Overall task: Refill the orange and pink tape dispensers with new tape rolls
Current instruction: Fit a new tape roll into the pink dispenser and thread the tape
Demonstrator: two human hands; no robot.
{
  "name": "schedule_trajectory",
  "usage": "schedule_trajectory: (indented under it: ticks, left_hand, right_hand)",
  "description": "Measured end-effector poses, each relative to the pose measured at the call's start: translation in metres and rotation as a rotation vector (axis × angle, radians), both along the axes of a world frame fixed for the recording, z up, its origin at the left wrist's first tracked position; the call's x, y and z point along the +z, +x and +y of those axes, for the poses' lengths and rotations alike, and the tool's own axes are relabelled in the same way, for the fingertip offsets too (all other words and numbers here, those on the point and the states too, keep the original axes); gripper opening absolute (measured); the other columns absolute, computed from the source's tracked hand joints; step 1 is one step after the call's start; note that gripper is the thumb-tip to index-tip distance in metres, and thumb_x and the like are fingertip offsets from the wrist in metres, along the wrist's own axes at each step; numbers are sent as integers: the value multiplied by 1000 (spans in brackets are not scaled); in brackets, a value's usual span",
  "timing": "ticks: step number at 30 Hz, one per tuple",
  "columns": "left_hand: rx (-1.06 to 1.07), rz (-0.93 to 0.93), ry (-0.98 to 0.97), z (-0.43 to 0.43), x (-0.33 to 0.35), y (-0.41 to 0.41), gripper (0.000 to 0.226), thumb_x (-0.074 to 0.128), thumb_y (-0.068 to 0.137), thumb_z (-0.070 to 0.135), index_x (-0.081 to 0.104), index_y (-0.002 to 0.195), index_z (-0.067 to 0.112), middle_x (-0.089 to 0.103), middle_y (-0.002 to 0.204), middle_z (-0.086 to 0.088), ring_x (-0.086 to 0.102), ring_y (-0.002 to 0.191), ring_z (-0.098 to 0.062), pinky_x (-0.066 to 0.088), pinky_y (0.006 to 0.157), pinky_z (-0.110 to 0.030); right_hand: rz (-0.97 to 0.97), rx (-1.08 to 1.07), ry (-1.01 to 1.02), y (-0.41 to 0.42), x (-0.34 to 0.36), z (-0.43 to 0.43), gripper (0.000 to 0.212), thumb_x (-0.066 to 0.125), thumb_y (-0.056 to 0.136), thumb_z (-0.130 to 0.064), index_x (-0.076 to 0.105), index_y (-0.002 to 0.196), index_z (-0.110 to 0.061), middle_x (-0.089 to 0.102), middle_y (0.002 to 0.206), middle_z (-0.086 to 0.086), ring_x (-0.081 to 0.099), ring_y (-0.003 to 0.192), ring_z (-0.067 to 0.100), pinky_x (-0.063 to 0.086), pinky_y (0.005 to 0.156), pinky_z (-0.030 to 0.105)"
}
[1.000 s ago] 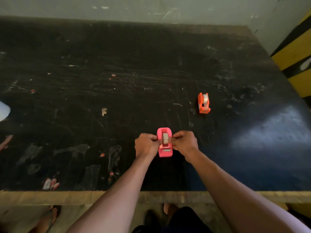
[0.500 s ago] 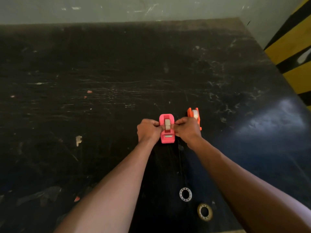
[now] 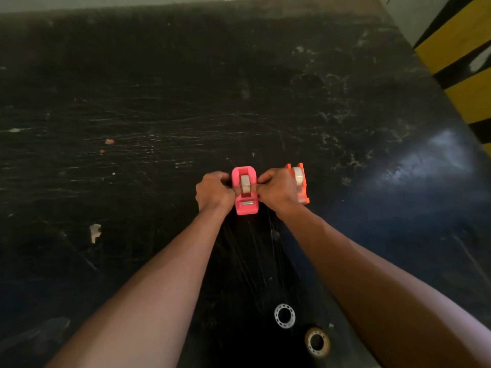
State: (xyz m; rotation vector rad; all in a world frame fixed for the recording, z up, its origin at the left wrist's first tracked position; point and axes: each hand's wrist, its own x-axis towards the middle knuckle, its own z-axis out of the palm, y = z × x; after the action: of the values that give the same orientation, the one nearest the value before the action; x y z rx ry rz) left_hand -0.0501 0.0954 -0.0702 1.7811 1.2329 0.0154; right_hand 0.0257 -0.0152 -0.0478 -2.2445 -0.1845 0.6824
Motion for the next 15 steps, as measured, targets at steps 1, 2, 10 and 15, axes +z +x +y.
schedule_trajectory:
  ticks: [1,2,10,15]
  left_hand:
    - [-35,2,14,1,1,1,54,87,79,14,71,129,22,77,119,-8,75,109,-26,62,95,-47]
    - [-66,2,22,2,2,2,63,87,79,14,66,137,23,75,125,-9,74,113,-27,61,98,-48]
    - [-169,-18,-50,8,-2,5,52,82,86,13,68,135,23,72,128,-6,72,113,-28,62,96,-48]
    - [-109,-63,-53,7,-3,6,45,82,86,10,73,128,23,72,125,-7,72,113,-29,62,95,-48]
  right_hand:
    - [-16,-6,-8,0,0,1,9,77,82,-9,70,82,-16,71,86,0,68,91,17,57,86,37]
    - [-27,-11,-15,-1,1,2,8,77,82,-9,72,86,-14,72,89,2,68,92,18,57,86,37]
    - [-36,-69,-9,-5,-1,4,27,77,81,-9,60,66,-24,69,80,3,71,87,24,60,81,43]
    - [-116,-59,-32,-9,1,5,19,76,82,-11,63,71,-20,67,82,0,68,88,19,57,81,36]
